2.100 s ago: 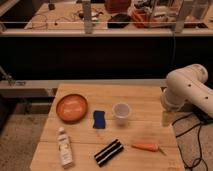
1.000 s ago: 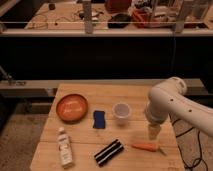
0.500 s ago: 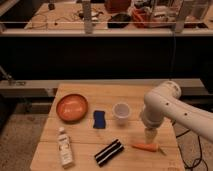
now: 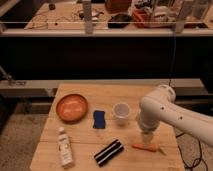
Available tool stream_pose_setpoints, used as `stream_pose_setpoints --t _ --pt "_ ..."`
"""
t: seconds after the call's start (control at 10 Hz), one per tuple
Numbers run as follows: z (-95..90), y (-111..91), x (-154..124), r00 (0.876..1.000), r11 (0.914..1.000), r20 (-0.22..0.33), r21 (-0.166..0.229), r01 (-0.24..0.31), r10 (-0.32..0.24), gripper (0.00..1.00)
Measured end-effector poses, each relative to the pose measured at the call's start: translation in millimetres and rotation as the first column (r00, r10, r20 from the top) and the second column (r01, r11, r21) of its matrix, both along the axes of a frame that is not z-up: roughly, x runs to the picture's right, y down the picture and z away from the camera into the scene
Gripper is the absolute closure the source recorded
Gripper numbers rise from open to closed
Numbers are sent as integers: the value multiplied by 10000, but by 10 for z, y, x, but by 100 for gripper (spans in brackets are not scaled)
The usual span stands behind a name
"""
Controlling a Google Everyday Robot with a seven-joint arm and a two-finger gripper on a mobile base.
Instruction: Push the eraser across the table
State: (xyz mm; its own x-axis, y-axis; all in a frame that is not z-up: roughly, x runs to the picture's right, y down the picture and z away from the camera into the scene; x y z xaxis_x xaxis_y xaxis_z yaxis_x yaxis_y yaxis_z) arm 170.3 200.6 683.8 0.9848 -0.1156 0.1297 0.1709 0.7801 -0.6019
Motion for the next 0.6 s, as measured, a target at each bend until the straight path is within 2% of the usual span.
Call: stream_pose_setpoints --t 0.2,0.4,0.6 --pt "27 52 -137 9997 9999 208 -7 116 -116 20" --pt "30 76 -136 9995 9998 238 -39 189 -188 23" --pt "66 100 -195 9988 9996 396 -41 289 -287 45"
